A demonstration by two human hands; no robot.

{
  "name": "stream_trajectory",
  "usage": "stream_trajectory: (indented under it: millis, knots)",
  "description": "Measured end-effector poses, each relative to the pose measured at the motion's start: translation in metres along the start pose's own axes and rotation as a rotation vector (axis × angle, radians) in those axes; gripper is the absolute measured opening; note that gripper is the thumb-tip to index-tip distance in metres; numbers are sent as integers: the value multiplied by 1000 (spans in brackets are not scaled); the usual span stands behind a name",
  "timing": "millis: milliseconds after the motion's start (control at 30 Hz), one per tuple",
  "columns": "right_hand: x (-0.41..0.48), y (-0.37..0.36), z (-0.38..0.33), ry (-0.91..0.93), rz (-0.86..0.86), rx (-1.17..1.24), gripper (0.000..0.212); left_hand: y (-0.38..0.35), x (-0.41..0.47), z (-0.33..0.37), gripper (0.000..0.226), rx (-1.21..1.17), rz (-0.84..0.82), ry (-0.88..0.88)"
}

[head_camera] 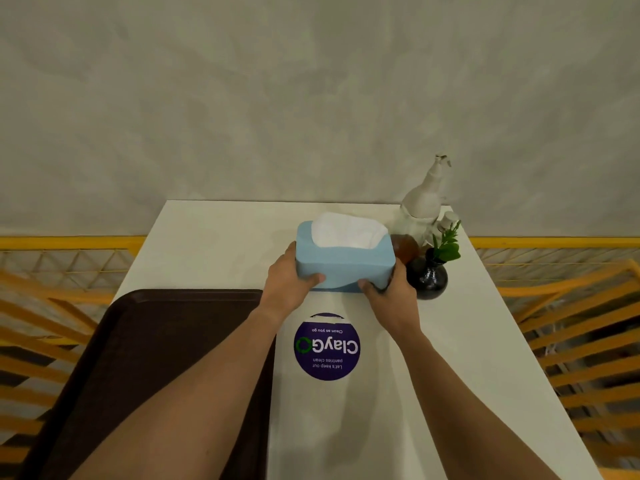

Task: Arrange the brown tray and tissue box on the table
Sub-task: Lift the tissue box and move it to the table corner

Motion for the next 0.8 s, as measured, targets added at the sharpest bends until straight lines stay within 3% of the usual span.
stream_trajectory:
  millis: [333,800]
  knots:
    - [-3,-24,-59,145,-16,45,76,70,-4,0,68,14,111,-116]
    - [-19,-160,-165,215,-100,69,78,245,15,-56,71,71,186,-122]
Point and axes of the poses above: each hand's wrist, its own x-axis towards the middle knuckle, its own y-axis out of the back of the hand, z = x × y, the point moved 3 cm from there along x, towards the middle knuckle, and after that the axes turned 2 degrees about z, right-handed, at the moved point
